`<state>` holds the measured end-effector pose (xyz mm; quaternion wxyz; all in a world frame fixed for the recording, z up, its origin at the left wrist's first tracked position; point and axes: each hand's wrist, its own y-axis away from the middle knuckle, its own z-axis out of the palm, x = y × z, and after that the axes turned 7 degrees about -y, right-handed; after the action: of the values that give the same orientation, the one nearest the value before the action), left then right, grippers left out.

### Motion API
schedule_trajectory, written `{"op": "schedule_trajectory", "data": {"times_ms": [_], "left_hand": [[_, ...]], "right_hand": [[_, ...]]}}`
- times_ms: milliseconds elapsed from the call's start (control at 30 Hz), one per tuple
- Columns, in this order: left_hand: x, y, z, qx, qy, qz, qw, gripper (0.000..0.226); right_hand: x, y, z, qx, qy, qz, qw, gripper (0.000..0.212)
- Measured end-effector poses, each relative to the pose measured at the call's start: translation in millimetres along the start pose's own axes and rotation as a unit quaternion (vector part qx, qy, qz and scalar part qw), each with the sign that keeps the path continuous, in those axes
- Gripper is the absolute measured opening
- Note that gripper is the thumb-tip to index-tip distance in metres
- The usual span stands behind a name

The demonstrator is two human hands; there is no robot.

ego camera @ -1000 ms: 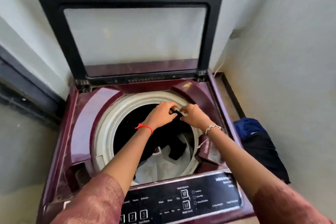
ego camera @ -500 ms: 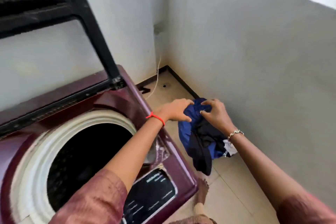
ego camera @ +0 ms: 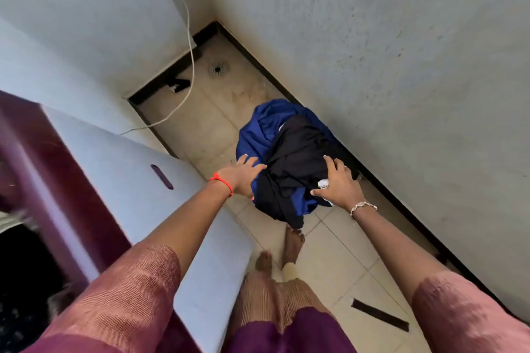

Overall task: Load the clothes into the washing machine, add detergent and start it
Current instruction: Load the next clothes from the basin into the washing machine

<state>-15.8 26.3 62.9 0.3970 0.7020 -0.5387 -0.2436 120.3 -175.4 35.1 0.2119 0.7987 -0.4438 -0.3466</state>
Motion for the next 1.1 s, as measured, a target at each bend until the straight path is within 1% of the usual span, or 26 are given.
{"op": "schedule_trajectory", "data": {"times_ms": [167, 267, 367, 533, 600, 633, 700, 733, 767, 800, 867, 900, 967, 1033, 1100], "left_hand": [[3, -75, 35, -0.01, 0.006, -0.022, 1.0, 0.081], [2, -118, 58, 0.011, 0.048, -0.066, 0.997, 0.088], [0, -157, 82, 0.03, 0.086, -0.105, 0.99, 0.095], [5, -211, 110, 0.065, 0.214, -0.138, 0.965, 0.109], [10, -226, 115, 0.08, 0.269, -0.159, 0.947, 0.114], [13, -232, 117, 0.084, 0.291, -0.17, 0.938, 0.114], [18, -242, 121, 0.082, 0.329, -0.189, 0.922, 0.109], [20, -247, 125, 0.085, 0.36, -0.19, 0.909, 0.099], [20, -251, 127, 0.098, 0.401, -0.186, 0.891, 0.082], [21, -254, 128, 0.12, 0.441, -0.184, 0.87, 0.061], [20, -252, 123, 0.154, 0.506, -0.2, 0.825, 0.022], [18, -247, 118, 0.166, 0.538, -0.204, 0.801, 0.013], [17, -226, 101, 0.177, 0.581, -0.197, 0.769, 0.018], [17, -199, 84, 0.165, 0.625, -0.179, 0.742, 0.024], [19, -171, 69, 0.171, 0.661, -0.14, 0.717, 0.028]], "right_hand": [[25, -59, 31, -0.039, 0.034, 0.009, 0.999, 0.109], [30, -102, 50, -0.044, 0.047, -0.009, 0.998, 0.115], [28, -150, 67, -0.029, 0.037, -0.032, 0.998, 0.119], [21, -211, 92, -0.01, 0.019, -0.044, 0.999, 0.126], [20, -223, 103, -0.018, 0.015, -0.032, 0.999, 0.119], [19, -226, 106, -0.011, 0.011, -0.029, 0.999, 0.112], [20, -227, 110, 0.045, 0.021, -0.052, 0.997, 0.086], [20, -226, 110, 0.087, 0.029, -0.072, 0.993, 0.069], [21, -224, 109, 0.124, 0.029, -0.093, 0.987, 0.054], [21, -222, 108, 0.149, 0.022, -0.109, 0.983, 0.044], [22, -216, 104, 0.172, -0.007, -0.12, 0.978, 0.035], [22, -210, 100, 0.178, -0.028, -0.122, 0.976, 0.034], [19, -194, 90, 0.186, -0.059, -0.126, 0.973, 0.035], [11, -176, 75, 0.185, -0.071, -0.135, 0.971, 0.035], [0, -154, 54, 0.185, -0.069, -0.144, 0.97, 0.032]]}}
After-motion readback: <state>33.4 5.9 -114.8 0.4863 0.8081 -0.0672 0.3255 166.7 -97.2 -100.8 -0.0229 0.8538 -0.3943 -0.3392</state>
